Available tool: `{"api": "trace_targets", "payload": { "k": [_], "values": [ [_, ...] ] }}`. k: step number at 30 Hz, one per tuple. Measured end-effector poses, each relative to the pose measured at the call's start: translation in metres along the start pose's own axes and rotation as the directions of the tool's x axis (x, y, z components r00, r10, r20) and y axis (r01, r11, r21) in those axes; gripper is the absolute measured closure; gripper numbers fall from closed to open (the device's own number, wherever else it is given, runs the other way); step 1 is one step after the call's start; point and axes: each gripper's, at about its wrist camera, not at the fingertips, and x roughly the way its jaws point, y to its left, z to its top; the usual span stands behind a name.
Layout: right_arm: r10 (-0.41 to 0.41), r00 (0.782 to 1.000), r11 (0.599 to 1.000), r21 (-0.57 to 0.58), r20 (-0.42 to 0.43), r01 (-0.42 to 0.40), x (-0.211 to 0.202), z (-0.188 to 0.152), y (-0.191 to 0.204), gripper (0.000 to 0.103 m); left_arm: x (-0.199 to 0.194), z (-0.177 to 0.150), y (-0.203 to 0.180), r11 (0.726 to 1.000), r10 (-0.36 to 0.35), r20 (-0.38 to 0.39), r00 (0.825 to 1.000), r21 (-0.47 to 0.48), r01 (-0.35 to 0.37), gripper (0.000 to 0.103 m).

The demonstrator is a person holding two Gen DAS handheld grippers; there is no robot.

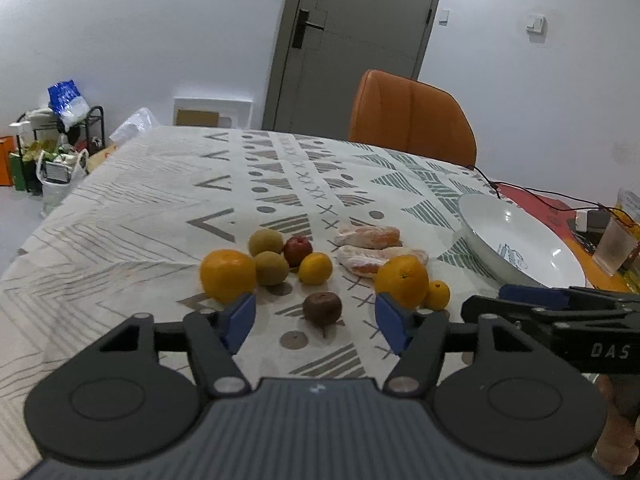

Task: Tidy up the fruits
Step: 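Move the left tool toward the dark purple fruit while the right tool approaches a small yellow orange, then close the left tool on the dark purple fruit while the right tool grasps the small yellow orange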

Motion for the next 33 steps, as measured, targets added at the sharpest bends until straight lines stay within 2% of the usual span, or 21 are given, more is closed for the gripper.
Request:
{"api": "trace_targets", "payload": {
  "k": [2, 5, 7, 9, 11, 22, 26, 33],
  "values": [
    [0.003, 1.0, 1.0, 0.008, -0.015, -0.002, 0.005, 0.001, -0.004, 0.042, 0.008, 0.0, 0.0, 1.0, -0.008, -0.012, 1.0, -0.01, 0.008, 0.045],
    [-0.004, 1.0, 1.0, 0.015, -0.026, 0.004, 0.01, 0.001, -0.008, 0.046, 0.018, 0.001, -0.001, 1.0, -0.022, -0.027, 0.999, -0.015, 0.021, 0.048],
    [-0.008, 1.0, 1.0, 0.018, -0.028, 0.008, 0.012, 0.002, -0.01, 0.047, 0.024, 0.001, -0.002, 1.0, -0.027, -0.033, 0.999, -0.005, 0.027, 0.054],
    [-0.015, 0.999, 1.0, 0.016, -0.031, 0.016, 0.014, 0.002, -0.011, 0.047, 0.032, 0.001, -0.002, 1.0, -0.03, -0.059, 0.998, -0.009, 0.03, 0.08],
    [-0.024, 0.999, 1.0, 0.015, -0.036, 0.024, 0.018, 0.002, -0.012, 0.05, 0.033, 0.001, 0.001, 0.998, -0.052, -0.064, 0.997, -0.03, 0.05, 0.08],
    [-0.023, 0.998, 1.0, 0.012, -0.058, 0.024, 0.036, -0.001, -0.016, 0.064, 0.016, 0.007, 0.003, 1.0, -0.004, -0.044, 0.999, -0.008, 0.003, 0.08],
    [-0.018, 0.998, 1.0, 0.006, -0.054, 0.019, 0.04, 0.0, -0.017, 0.082, 0.009, 0.01, 0.004, 1.0, 0.014, -0.032, 0.999, -0.011, -0.014, 0.08],
    [0.019, 1.0, 0.999, 0.042, -0.016, -0.018, 0.021, 0.0, -0.022, 0.082, -0.004, 0.013, -0.004, 1.0, 0.023, -0.004, 1.0, 0.005, -0.023, 0.08]
  ]
}}
